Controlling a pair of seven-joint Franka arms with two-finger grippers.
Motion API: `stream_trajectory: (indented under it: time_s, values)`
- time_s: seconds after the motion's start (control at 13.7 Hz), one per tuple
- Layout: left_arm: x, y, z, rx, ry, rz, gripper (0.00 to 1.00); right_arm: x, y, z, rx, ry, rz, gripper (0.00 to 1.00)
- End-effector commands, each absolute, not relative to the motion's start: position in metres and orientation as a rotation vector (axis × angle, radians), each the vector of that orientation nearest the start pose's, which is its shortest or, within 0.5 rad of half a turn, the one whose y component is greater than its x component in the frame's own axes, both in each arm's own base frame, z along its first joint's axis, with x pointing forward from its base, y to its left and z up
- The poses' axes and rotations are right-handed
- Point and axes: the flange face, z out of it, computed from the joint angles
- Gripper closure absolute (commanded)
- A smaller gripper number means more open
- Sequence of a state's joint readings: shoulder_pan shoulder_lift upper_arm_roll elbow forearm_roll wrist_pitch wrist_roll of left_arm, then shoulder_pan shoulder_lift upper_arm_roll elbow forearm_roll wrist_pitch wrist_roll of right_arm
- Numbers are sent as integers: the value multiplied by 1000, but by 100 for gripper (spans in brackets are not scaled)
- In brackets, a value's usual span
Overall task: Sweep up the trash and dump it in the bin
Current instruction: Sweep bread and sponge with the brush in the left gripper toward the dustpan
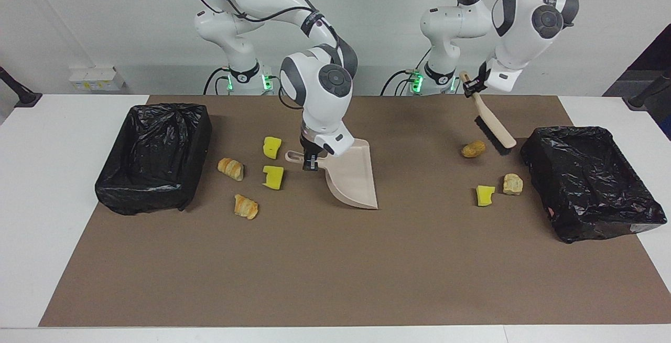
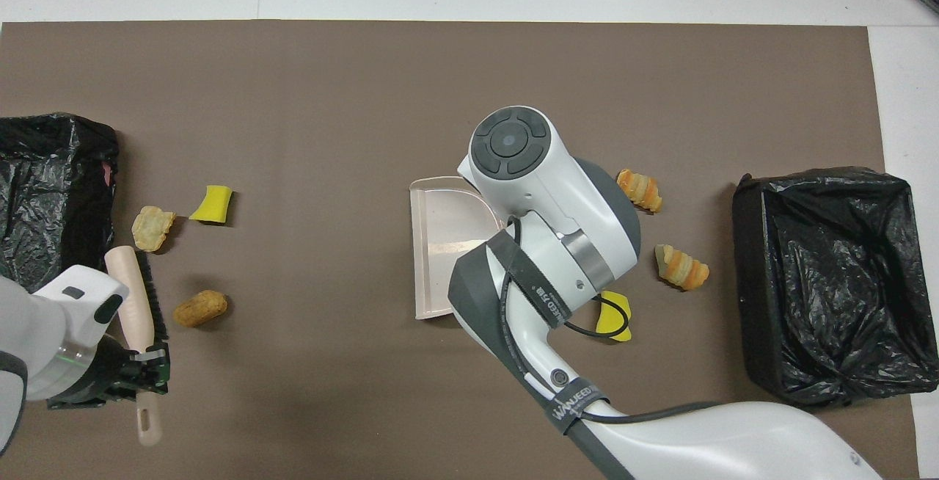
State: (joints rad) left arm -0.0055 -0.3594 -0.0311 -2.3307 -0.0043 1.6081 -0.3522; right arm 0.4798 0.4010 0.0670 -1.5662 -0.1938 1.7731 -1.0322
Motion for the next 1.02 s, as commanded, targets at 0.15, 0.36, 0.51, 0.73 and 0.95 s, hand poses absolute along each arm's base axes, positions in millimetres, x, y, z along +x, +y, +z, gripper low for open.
stream_trajectory:
  time_s: [0.15,0.36,0.51,0.73,0.95]
  values:
    - [443,-5,386,-2844,-316,685,100,561,311,377,2047,2192,-267,100]
    - [435,-6,363,-2867,-306,646,100,564,306,371,2061,2183,-234,100]
    - [437,-18,360,-2910,-306,644,100,563,306,363,2065,2184,-233,100]
    - [449,-62,361,-3069,-346,597,100,563,307,364,2081,2172,-226,100]
    - [465,-110,370,-3180,-369,568,100,564,307,363,2113,2143,-220,100]
